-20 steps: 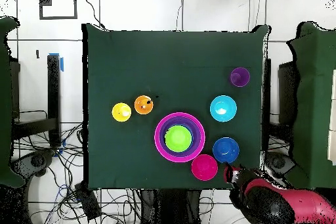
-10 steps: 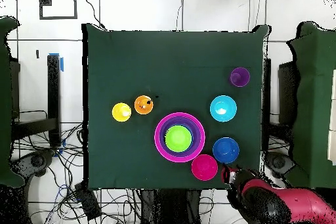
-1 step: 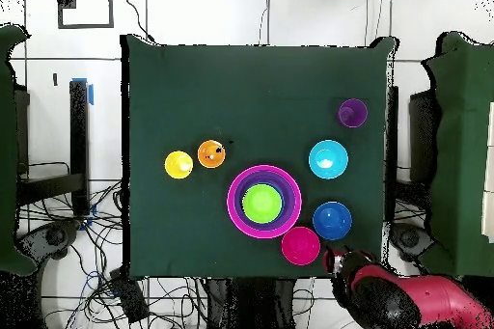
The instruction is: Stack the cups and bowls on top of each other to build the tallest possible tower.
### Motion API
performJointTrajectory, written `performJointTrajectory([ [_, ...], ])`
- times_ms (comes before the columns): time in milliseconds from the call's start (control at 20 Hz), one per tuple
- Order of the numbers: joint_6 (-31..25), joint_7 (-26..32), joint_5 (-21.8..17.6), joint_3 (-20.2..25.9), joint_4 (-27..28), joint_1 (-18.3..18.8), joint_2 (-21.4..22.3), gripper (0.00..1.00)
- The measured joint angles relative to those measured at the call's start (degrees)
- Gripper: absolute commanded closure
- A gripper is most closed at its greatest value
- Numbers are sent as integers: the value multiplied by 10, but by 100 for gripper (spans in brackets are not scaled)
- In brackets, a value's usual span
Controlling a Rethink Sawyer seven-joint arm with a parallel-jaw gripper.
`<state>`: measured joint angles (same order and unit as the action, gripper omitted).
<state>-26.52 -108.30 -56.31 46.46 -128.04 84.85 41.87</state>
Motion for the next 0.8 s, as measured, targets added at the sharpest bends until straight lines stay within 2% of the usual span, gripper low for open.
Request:
performJointTrajectory([
  [350, 0, 0, -25, -22, 19, 0, -42, 0],
  [800, -6, 0, -27, -31, 38, 1, -69, 0],
])
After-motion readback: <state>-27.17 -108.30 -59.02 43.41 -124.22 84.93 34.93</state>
